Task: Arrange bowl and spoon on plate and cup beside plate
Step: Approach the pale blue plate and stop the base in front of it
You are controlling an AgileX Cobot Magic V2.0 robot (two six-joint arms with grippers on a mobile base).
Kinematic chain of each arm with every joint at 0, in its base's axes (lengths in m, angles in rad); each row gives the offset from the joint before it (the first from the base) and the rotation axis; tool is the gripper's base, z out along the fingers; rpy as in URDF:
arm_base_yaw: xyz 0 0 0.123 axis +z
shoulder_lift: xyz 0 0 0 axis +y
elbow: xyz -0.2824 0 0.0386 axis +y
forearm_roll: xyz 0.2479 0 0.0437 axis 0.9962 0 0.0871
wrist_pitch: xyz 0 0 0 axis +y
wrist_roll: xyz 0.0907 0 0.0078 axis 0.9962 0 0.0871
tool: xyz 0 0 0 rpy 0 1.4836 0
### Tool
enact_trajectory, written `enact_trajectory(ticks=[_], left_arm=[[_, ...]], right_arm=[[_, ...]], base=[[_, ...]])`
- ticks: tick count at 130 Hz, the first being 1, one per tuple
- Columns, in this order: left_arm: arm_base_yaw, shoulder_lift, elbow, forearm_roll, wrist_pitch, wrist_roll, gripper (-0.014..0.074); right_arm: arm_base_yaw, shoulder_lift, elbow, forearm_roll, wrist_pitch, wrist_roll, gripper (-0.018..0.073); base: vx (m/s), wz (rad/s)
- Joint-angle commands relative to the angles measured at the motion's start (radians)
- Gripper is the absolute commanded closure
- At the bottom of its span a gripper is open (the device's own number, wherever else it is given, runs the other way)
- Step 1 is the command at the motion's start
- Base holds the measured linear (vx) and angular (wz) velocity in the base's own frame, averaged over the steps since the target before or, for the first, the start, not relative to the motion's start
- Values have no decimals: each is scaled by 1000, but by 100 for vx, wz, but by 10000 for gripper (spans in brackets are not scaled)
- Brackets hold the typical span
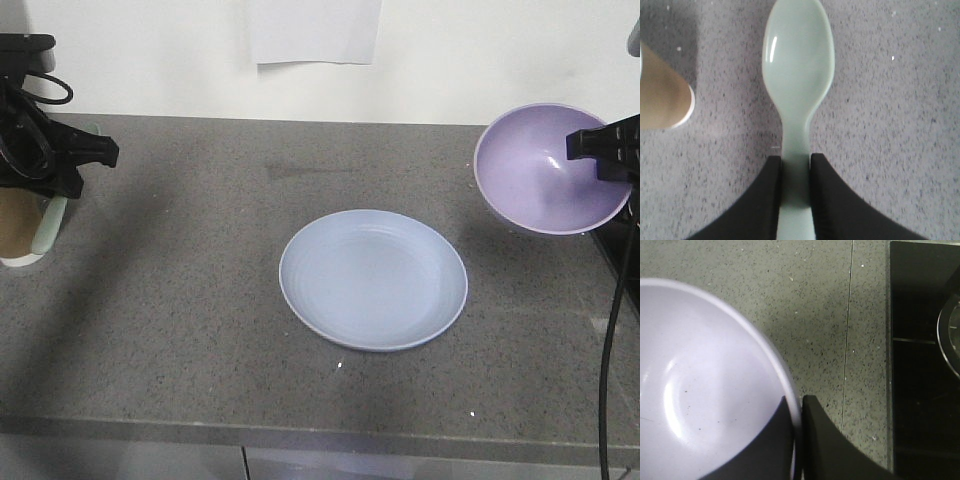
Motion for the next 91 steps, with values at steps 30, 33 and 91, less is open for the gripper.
enact_trajectory(ticks=[30, 33, 91], left_arm=[[-5, -42, -23, 0, -35, -2, 604], [-5, -42, -23, 0, -35, -2, 604], [-5, -42, -23, 0, -35, -2, 604]], right_arm=[[-2, -35, -27, 4, -58, -4, 561], [-2, -35, -27, 4, -58, -4, 561], [-2, -35, -27, 4, -58, -4, 561]], base=[[11, -2], [10, -1], [7, -1]])
